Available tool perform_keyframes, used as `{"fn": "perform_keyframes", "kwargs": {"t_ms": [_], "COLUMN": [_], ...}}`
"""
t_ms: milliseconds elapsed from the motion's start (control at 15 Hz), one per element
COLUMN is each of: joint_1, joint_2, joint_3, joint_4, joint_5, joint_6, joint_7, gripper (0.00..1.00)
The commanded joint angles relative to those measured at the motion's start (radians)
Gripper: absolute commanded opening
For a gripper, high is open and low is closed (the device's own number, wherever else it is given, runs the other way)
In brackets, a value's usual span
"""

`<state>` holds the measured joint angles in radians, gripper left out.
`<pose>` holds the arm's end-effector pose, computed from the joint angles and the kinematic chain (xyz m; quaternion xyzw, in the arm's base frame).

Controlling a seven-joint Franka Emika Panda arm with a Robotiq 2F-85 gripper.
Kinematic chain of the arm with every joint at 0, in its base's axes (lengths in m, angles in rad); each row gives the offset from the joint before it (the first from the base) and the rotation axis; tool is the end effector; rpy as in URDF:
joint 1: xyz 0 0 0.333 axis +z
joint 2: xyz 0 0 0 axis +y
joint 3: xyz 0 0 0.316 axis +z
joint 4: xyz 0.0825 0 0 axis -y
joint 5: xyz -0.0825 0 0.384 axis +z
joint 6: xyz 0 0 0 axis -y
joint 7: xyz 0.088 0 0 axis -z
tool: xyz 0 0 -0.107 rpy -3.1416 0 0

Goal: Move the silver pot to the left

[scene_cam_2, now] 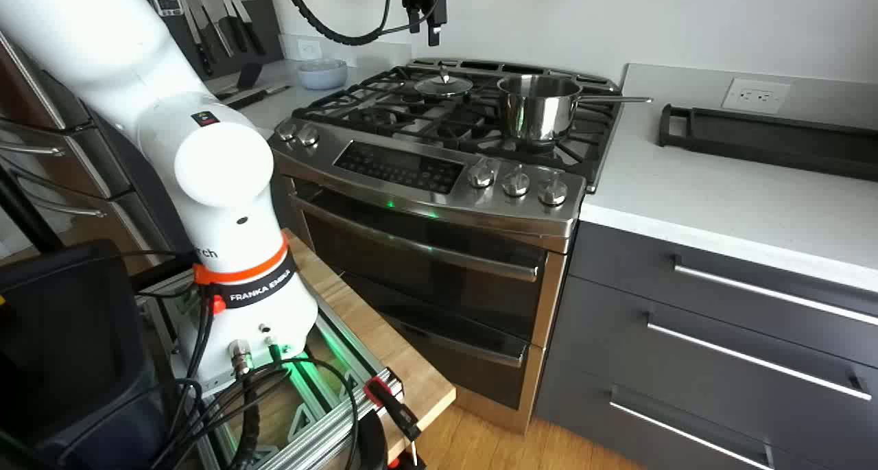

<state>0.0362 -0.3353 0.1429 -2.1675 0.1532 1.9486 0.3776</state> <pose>0.4567 0.0993 0.5415 -0.9892 0.1254 -0.0415 0.0629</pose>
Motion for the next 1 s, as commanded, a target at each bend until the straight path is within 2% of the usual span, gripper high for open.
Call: {"fn": "perform_keyframes", "kwargs": {"t_ms": [0,467,667,933], "joint_1": [0.005,-0.01,-0.068,-0.12], "joint_2": [0.001,0.017,0.049,0.098], "joint_3": [-0.004,-0.004,-0.005,-0.023], "joint_4": [0.002,0.009,0.011,0.017], "joint_5": [-0.002,-0.027,-0.176,-0.377], "joint_6": [-0.002,-0.016,0.013,0.064], "joint_7": [0.001,0.026,0.102,0.131], "gripper": [1.0,1.0,1.0,1.0]}}
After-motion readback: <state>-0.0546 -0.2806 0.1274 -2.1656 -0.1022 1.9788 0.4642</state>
